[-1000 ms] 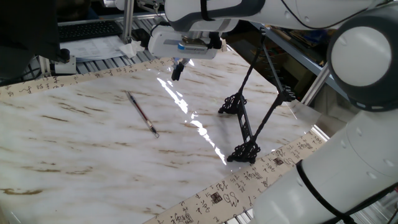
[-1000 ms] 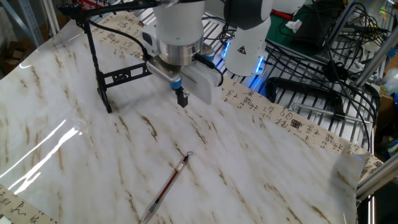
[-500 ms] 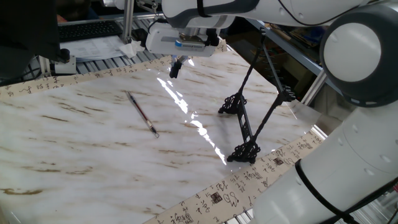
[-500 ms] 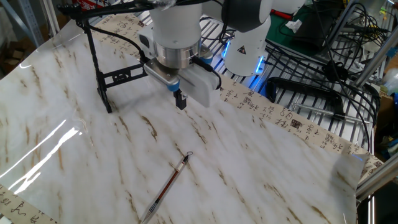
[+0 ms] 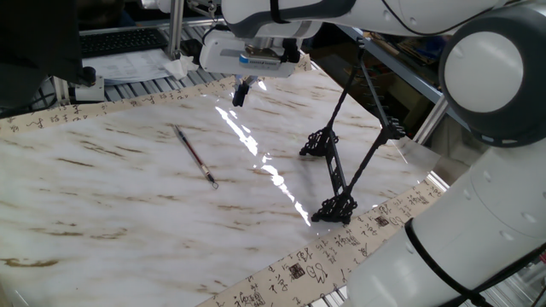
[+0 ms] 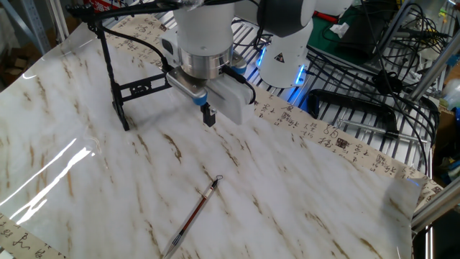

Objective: Place the brush on the pen rack

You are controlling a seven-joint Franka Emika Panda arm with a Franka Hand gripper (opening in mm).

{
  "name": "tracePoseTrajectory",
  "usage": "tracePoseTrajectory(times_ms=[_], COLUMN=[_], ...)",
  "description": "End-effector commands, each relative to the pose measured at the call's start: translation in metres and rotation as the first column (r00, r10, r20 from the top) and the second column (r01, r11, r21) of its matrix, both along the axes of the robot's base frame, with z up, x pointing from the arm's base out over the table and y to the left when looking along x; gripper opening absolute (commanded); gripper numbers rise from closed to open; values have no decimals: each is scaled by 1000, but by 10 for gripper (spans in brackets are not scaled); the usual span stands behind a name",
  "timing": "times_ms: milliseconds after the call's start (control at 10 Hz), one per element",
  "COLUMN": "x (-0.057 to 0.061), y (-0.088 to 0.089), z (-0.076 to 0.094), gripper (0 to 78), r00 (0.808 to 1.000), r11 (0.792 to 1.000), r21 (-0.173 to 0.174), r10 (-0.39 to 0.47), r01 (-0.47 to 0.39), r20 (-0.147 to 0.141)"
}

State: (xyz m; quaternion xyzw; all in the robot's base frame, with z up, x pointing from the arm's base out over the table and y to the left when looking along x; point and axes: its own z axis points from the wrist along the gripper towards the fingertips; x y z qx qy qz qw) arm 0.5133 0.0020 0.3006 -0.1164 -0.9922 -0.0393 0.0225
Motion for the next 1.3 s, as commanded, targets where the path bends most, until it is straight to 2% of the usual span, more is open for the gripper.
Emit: tracePoseTrajectory(times_ms=[100,1300], x=[1,0], y=[0,0], z=[1,1], gripper=[0,0], r00=[1000,1000], r11=[1000,1000], r21=[-6,-11], r10=[9,-10], r01=[-9,10], r20=[4,-3])
